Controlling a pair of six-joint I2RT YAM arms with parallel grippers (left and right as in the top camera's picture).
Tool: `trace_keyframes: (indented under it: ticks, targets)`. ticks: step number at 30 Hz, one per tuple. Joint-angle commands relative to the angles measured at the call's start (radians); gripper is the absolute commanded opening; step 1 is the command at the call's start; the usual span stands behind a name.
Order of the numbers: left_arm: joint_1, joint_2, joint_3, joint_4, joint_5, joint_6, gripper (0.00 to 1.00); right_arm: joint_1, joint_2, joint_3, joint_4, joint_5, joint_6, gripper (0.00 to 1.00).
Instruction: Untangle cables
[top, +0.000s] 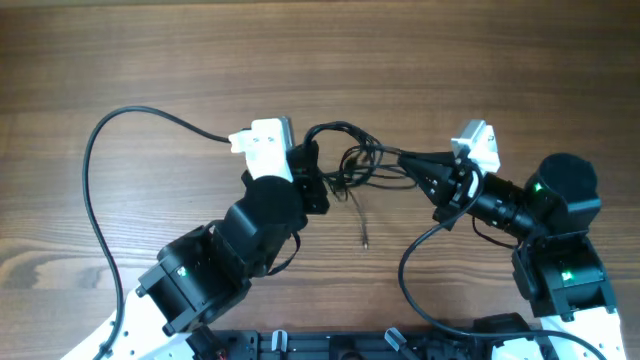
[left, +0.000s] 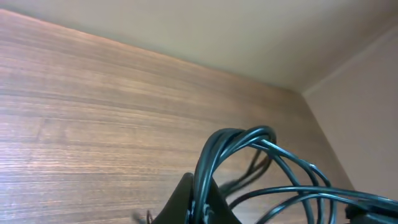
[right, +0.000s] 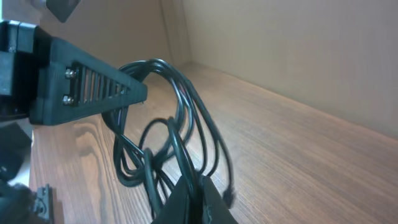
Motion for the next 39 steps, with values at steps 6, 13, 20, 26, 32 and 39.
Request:
trace_keyframes:
  ticks: [6, 13, 20, 26, 32, 39]
  targets:
    - [0.018, -0.021, 0.007, -0.011, -0.132, -0.023, 0.04, -0.017, -0.005, 0.005, -0.122, 0.549, 0.405, 0.04]
    - [0.018, -0.027, 0.007, 0.043, -0.132, -0.022, 0.04, -0.017, -0.005, 0.005, -0.257, 0.589, 0.451, 0.04]
    - [0.018, -0.028, 0.007, 0.110, -0.132, -0.053, 0.04, -0.017, 0.002, 0.005, -0.270, 0.393, 0.312, 0.04]
    - [0.018, -0.028, 0.007, 0.208, -0.132, -0.206, 0.04, -0.017, 0.087, 0.005, -0.368, 0.394, 0.655, 0.04]
    - [0.018, -0.029, 0.007, 0.215, -0.132, -0.204, 0.04, -0.017, 0.201, 0.005, -0.365, 0.297, 0.721, 0.10]
    - [0.018, -0.028, 0.007, 0.210, -0.132, -0.192, 0.04, -0.017, 0.176, 0.005, -0.263, 0.261, 0.592, 0.50]
